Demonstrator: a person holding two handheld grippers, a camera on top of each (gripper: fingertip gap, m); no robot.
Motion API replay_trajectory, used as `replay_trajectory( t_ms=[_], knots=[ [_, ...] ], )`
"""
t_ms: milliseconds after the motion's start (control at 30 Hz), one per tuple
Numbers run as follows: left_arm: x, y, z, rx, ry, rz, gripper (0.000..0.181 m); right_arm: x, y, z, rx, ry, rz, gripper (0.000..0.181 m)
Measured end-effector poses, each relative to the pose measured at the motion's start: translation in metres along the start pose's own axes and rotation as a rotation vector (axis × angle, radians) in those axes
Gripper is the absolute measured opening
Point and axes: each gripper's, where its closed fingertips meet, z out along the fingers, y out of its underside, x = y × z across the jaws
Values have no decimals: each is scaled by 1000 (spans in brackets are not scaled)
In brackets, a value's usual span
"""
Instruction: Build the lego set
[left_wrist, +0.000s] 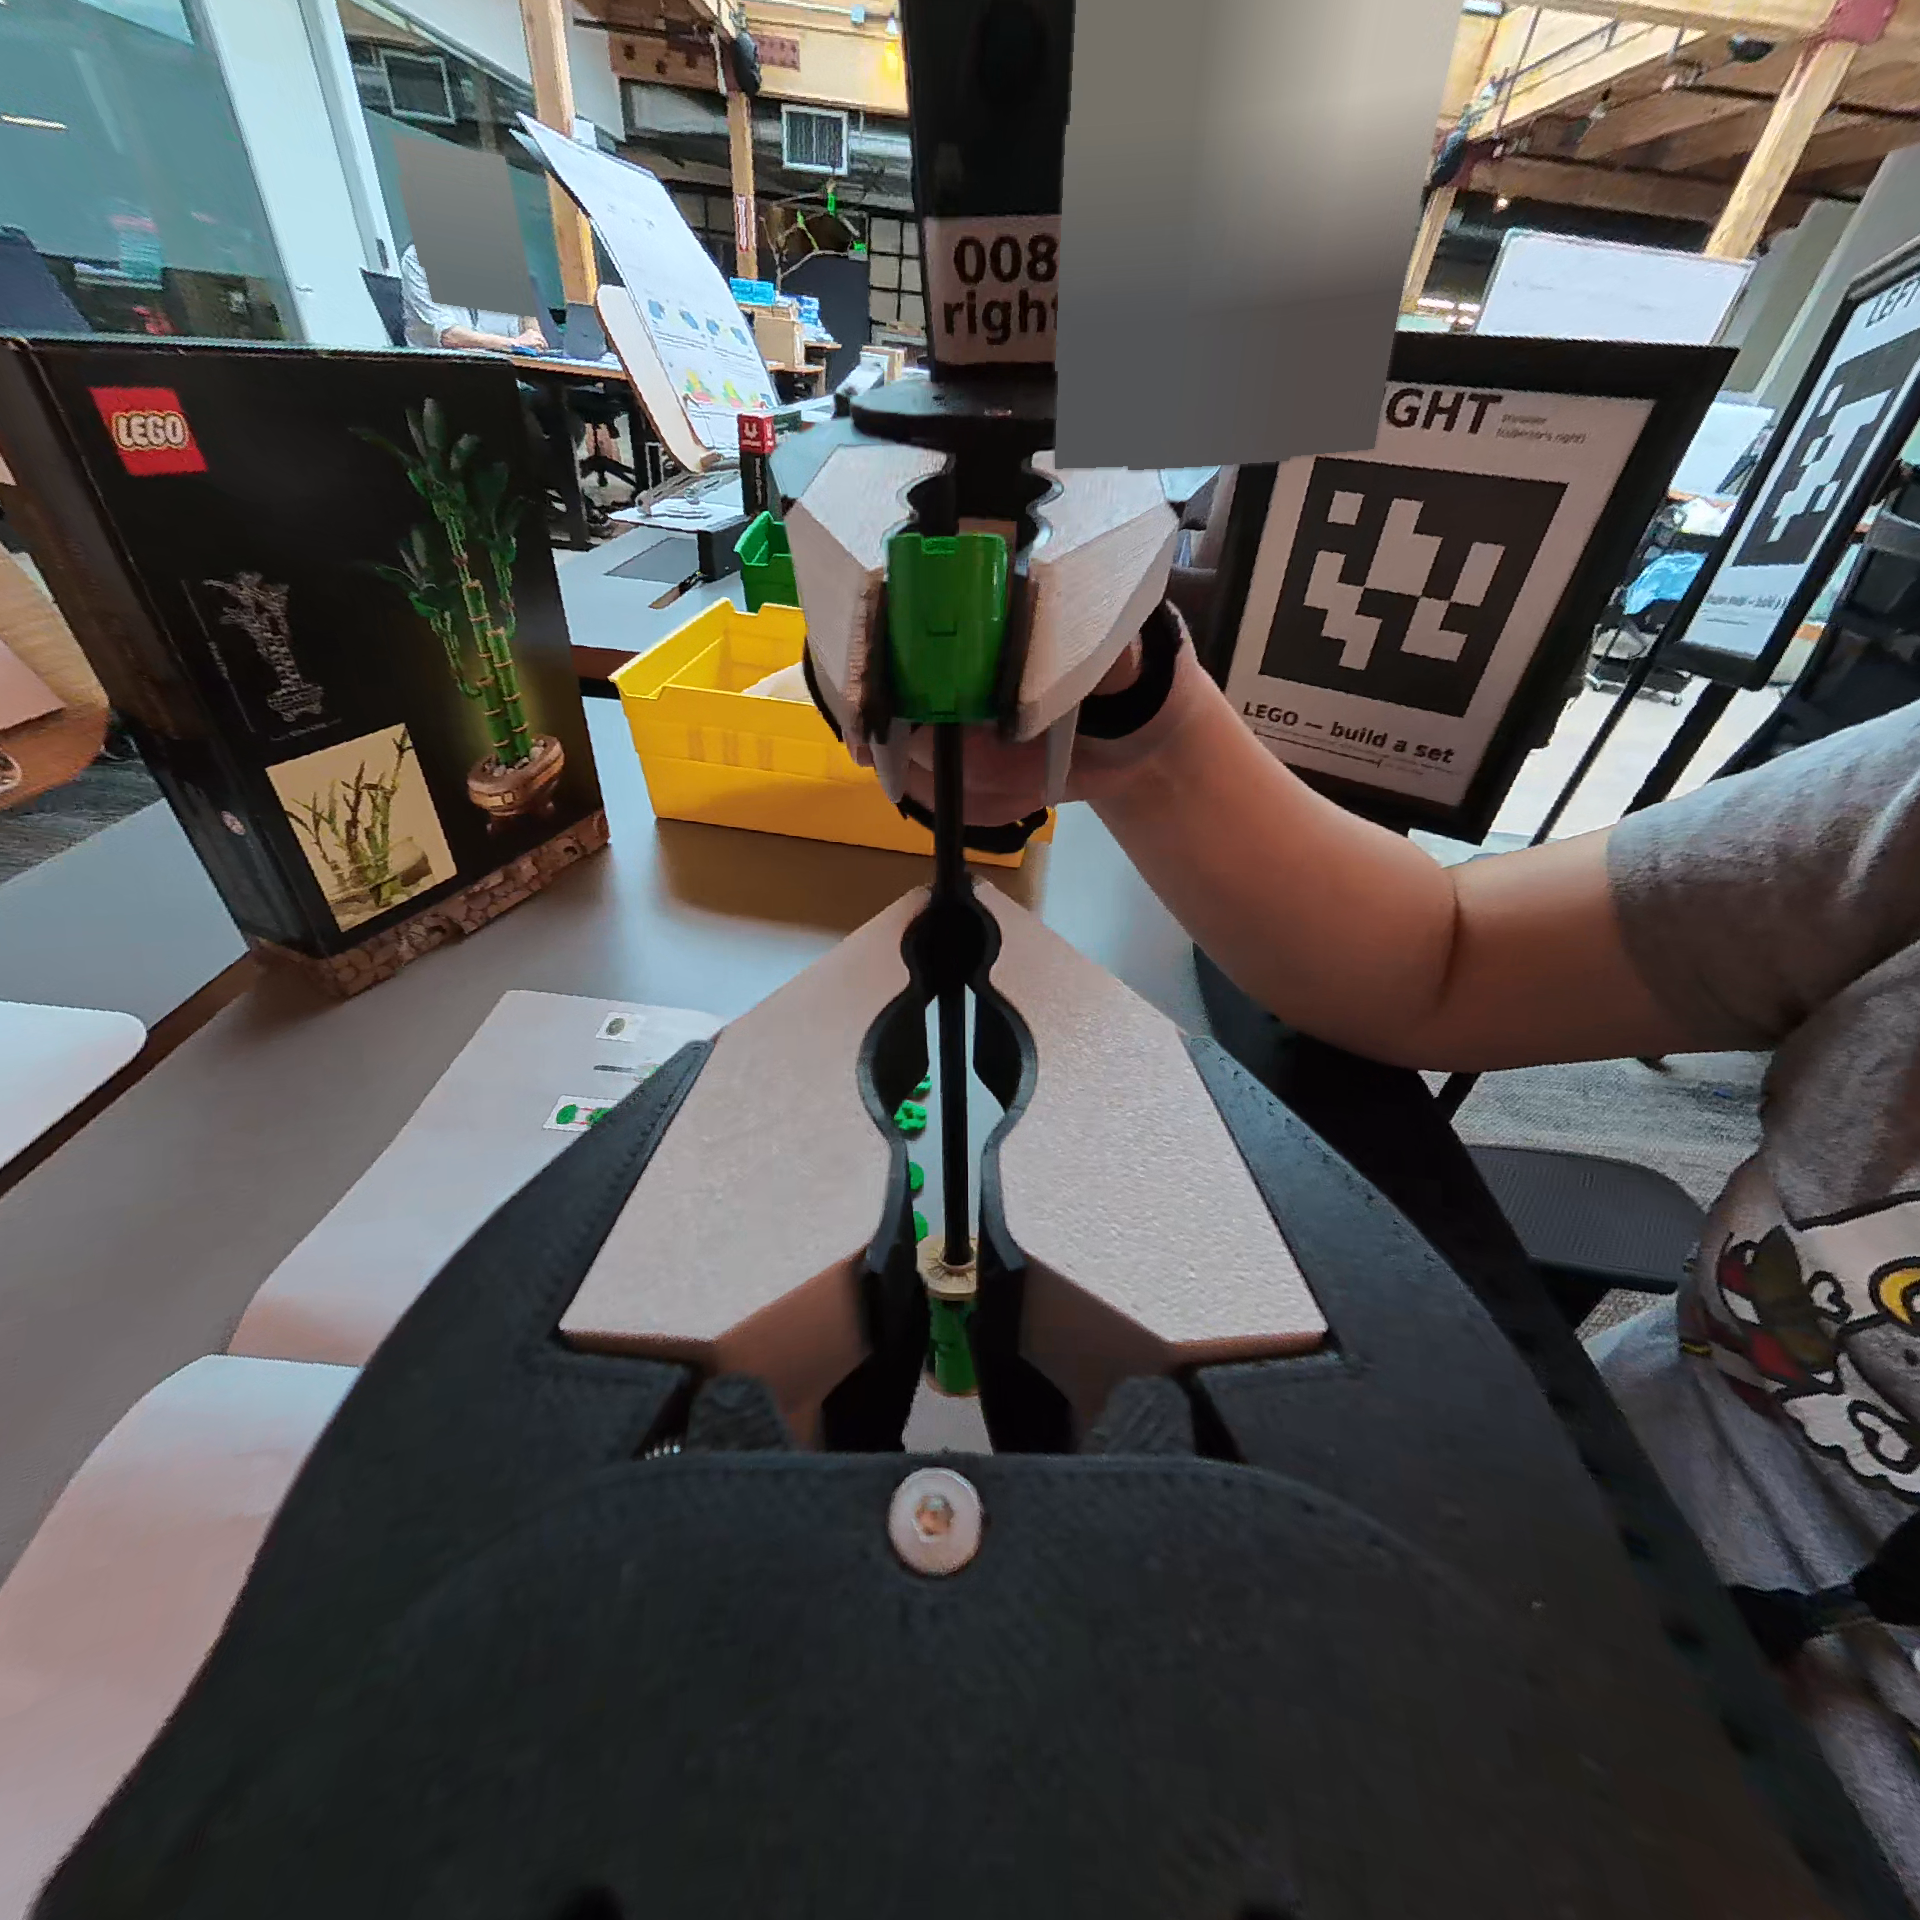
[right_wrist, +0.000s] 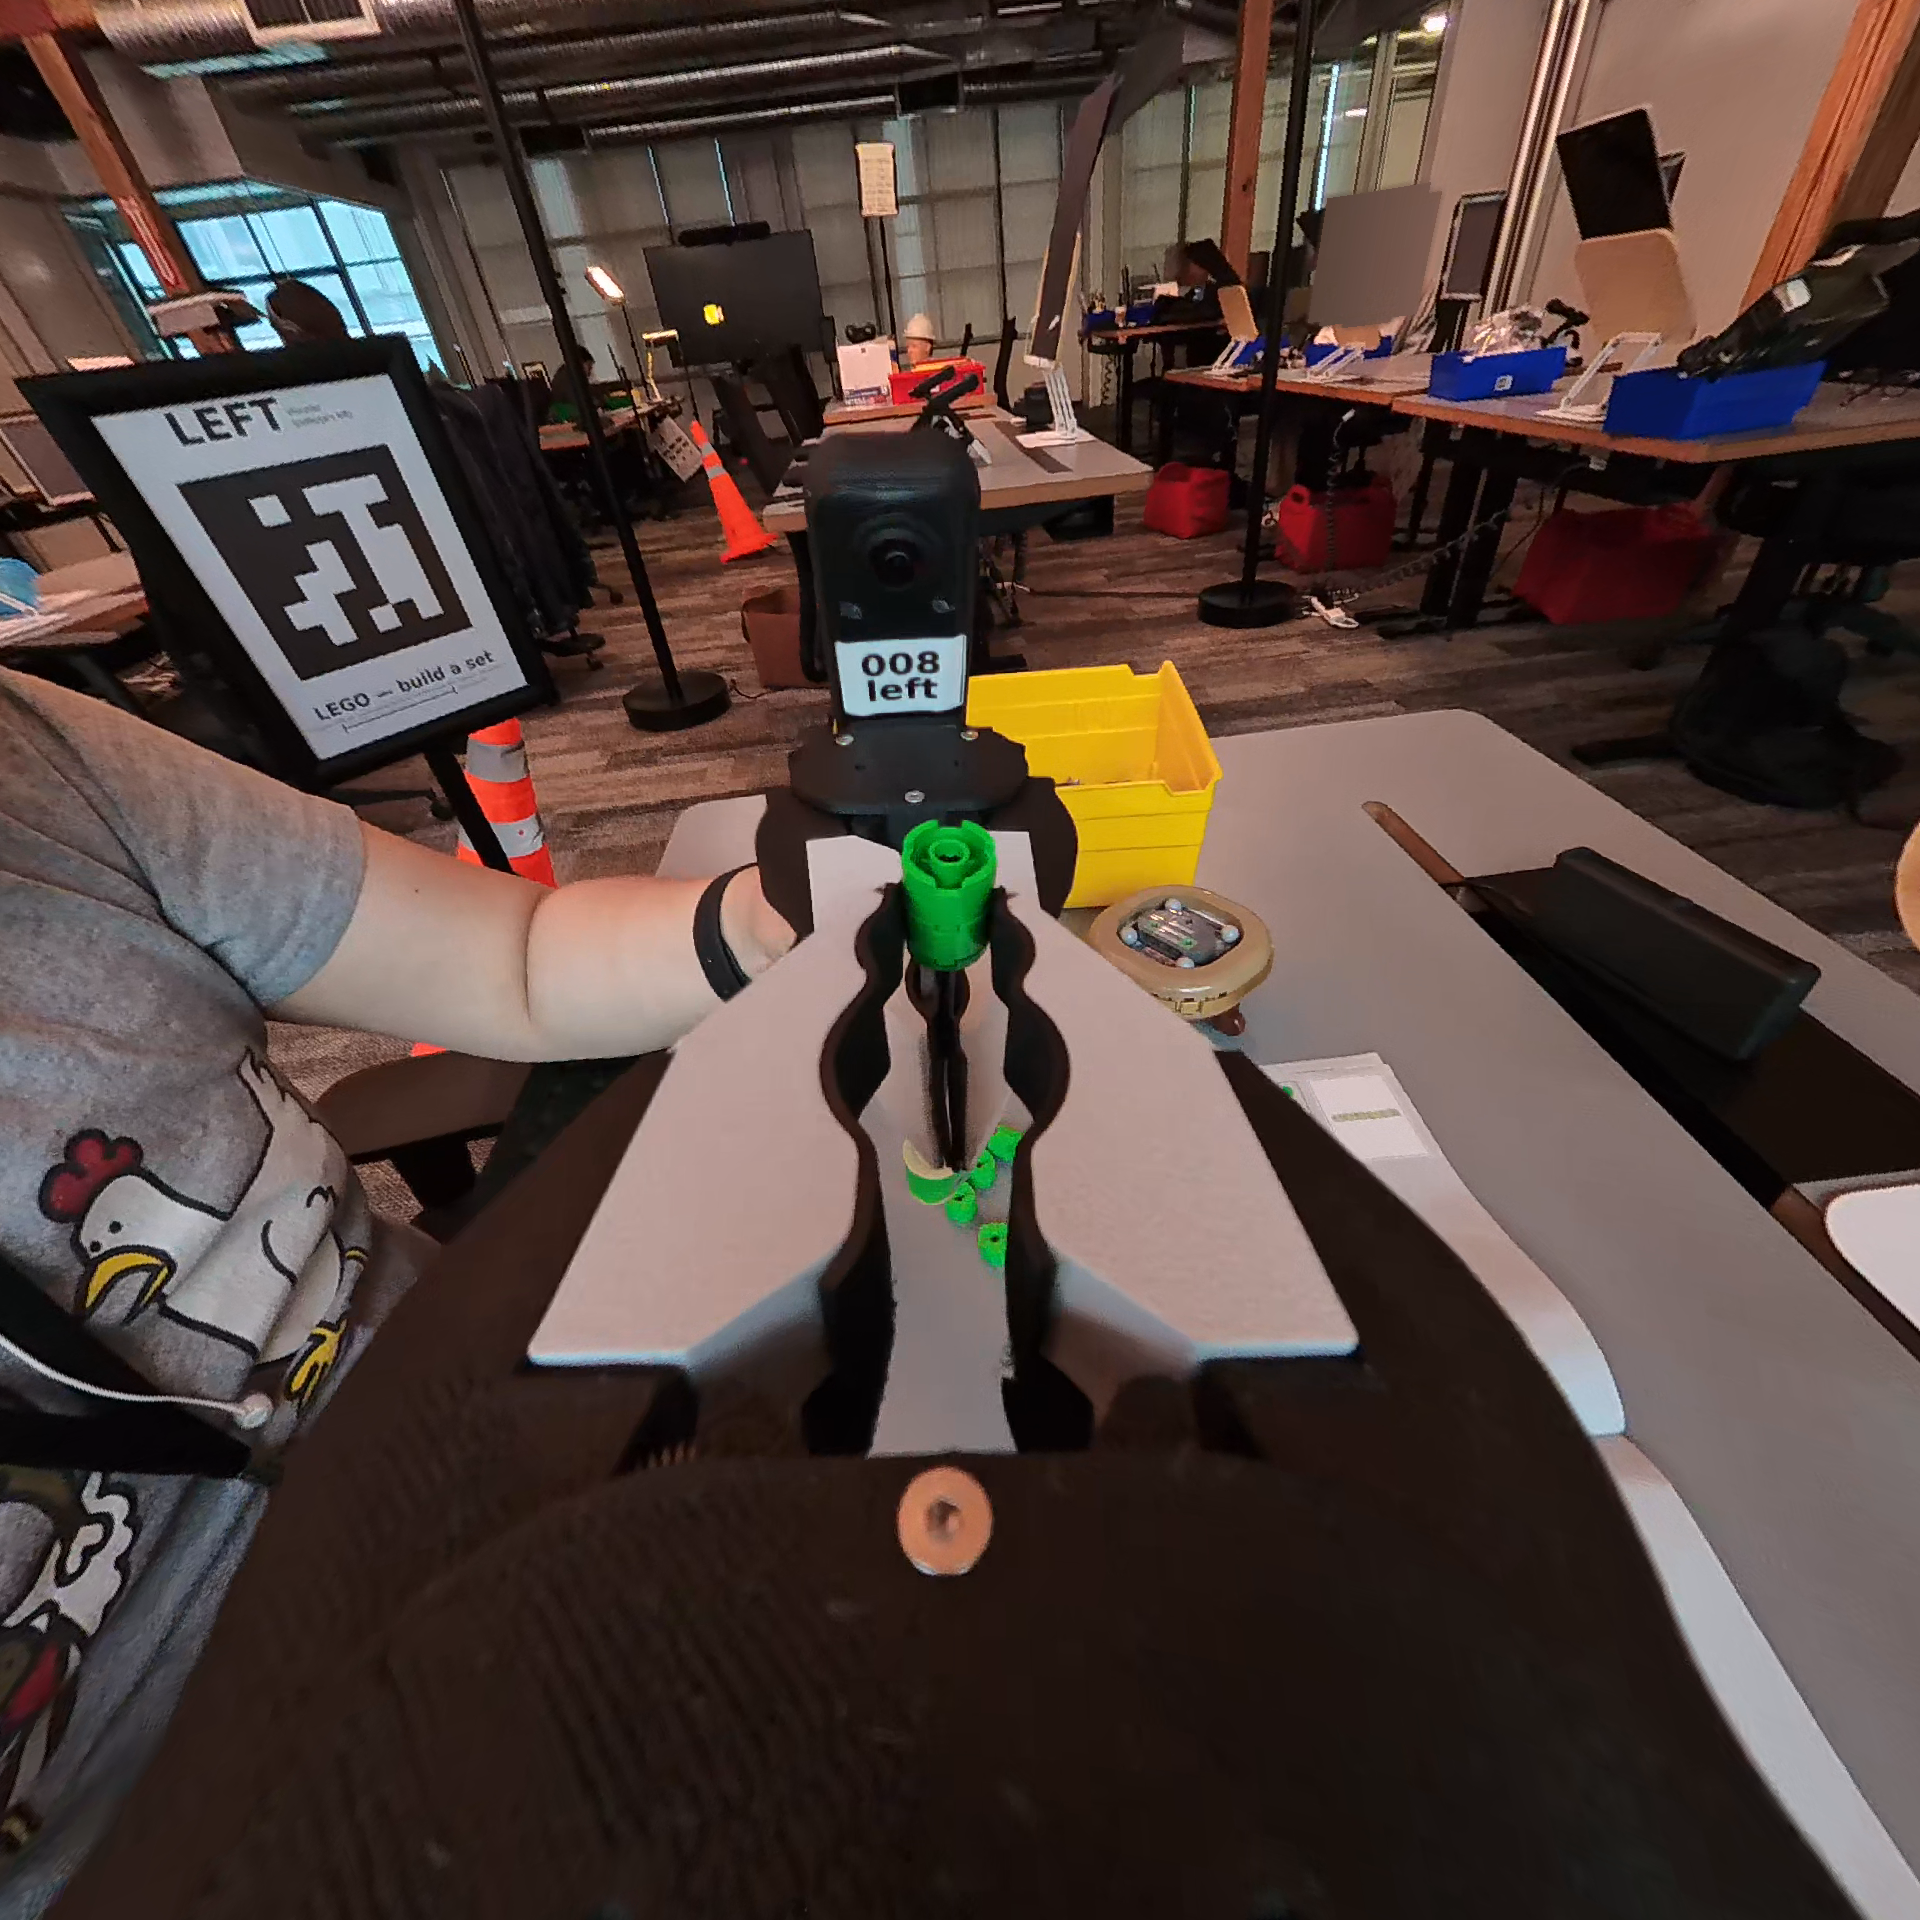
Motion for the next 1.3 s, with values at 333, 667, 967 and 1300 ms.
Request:
replay_trajectory(
  t_ms=[333, 667, 967, 1300],
  knots=[
    [-14, -1, -7, 48, -123, 254, 0, -6, -45, -29, 304, -51, -48, 26],
    [-8, -3, -8, 56, -138, 353, 0, -14, -38, -10, 247, 82, -275, 0],
    [-5, -10, -9, 73, -145, 344, 0, -40, -49, -3, 396, -9, -303, 0],
    [-4, -18, -14, 113, -168, 377, 0, -23, -40, 8, 337, 146, -367, 0]
  ],
)
